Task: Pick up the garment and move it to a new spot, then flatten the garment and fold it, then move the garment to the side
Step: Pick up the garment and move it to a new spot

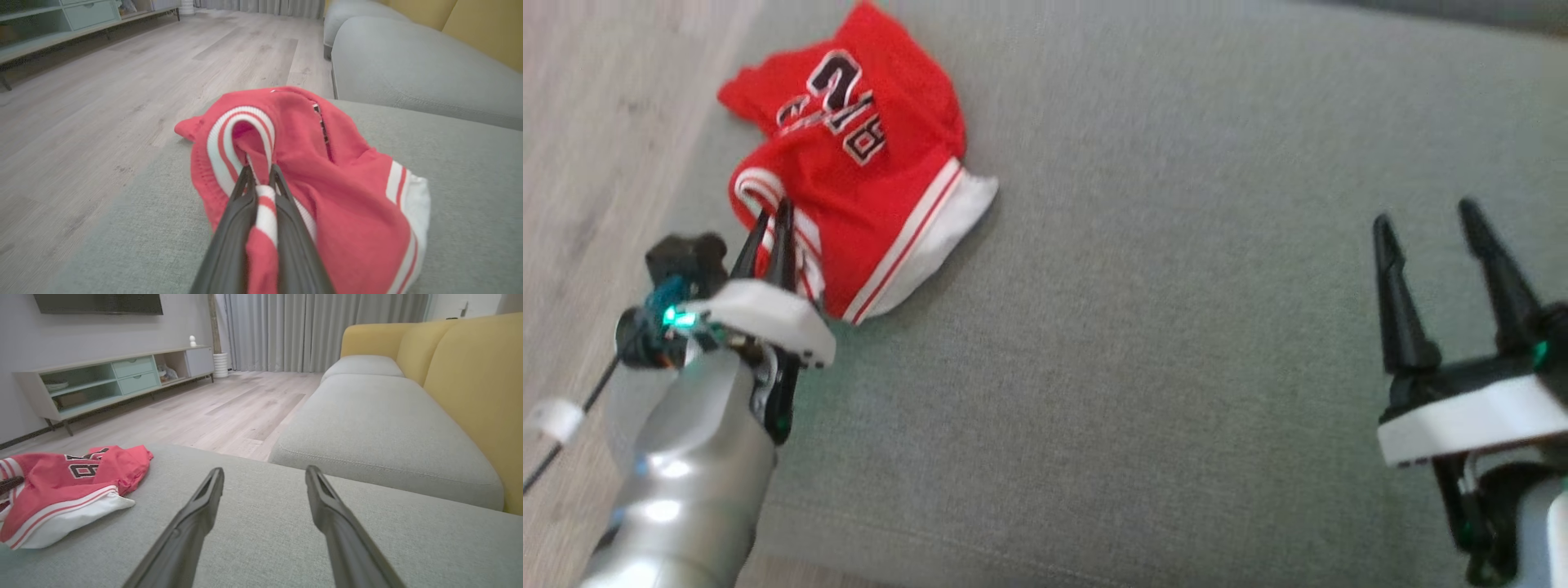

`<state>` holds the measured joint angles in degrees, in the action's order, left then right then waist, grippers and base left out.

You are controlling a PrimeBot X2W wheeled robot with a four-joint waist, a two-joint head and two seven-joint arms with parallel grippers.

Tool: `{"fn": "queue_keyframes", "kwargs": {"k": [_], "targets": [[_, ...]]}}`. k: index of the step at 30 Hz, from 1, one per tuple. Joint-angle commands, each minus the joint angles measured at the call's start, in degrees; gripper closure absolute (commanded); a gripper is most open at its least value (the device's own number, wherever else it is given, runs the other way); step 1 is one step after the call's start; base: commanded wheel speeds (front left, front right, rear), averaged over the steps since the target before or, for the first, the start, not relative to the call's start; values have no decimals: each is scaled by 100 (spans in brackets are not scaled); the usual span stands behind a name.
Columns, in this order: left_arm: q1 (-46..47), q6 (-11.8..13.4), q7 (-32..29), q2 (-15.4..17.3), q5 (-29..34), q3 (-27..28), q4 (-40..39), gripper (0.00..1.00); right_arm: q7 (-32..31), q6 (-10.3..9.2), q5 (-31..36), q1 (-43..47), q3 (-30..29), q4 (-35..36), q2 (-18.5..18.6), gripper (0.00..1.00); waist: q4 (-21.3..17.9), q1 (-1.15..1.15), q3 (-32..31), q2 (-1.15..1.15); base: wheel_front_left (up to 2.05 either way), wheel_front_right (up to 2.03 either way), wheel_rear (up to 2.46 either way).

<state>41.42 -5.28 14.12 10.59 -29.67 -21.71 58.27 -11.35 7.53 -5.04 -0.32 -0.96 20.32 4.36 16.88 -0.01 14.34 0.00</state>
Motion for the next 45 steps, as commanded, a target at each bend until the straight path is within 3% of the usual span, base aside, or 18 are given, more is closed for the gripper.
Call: {"fn": "queue_keyframes", "kwargs": {"k": [1, 7, 11, 19, 29, 37, 38, 39, 45], "targets": [[-3, 41, 73, 303, 56, 222, -178, 100, 58, -4, -31, 37, 126, 161, -12, 0, -111, 1, -360, 0, 0, 0, 0], [-847, 329, 48, 490, 115, 226, -1304, 100, 263, -4, -146, 282, 174, -61, -109, 0, -367, 1, -924, 0, 0, 0, 0], [-1463, 481, -308, 522, 97, 105, -2337, 100, 310, -4, -218, 423, 169, -104, -135, 0, -638, 1, -1046, 0, 0, 0, 0], [-2105, 381, -1376, 184, 40, -599, -3902, 100, 365, -4, -419, 384, 186, -121, -146, 0, -1553, 1, -761, 0, 0, 0, 0], [-1393, 49, -1670, -453, 537, -1710, -4424, 100, 590, -4, -630, 175, 160, -274, -147, 0, -2826, 1, -50, 0, 0, 0, 0], [-1105, -130, -1721, -674, 563, -2519, -4234, 100, 826, -4, -799, 119, 90, -426, -147, 0, -3211, 1, 293, 0, 0, 0, 0], [-1099, -139, -1695, -679, 573, -2587, -4177, 55, 845, -4, -806, 109, 82, -444, -147, 0, -3212, 1, 305, 0, 0, 0, 0], [-1096, -147, -1662, -682, 588, -2648, -4125, 0, 862, -4, -809, 102, 68, -464, -147, 0, -3200, 1, 311, 0, 0, 0, 0], [-1135, -156, -1248, -626, 697, -2787, -4070, 0, 870, -4, -767, 76, -7, -554, -147, 0, -2984, 1, 165, 0, 0, 0, 0]]}}
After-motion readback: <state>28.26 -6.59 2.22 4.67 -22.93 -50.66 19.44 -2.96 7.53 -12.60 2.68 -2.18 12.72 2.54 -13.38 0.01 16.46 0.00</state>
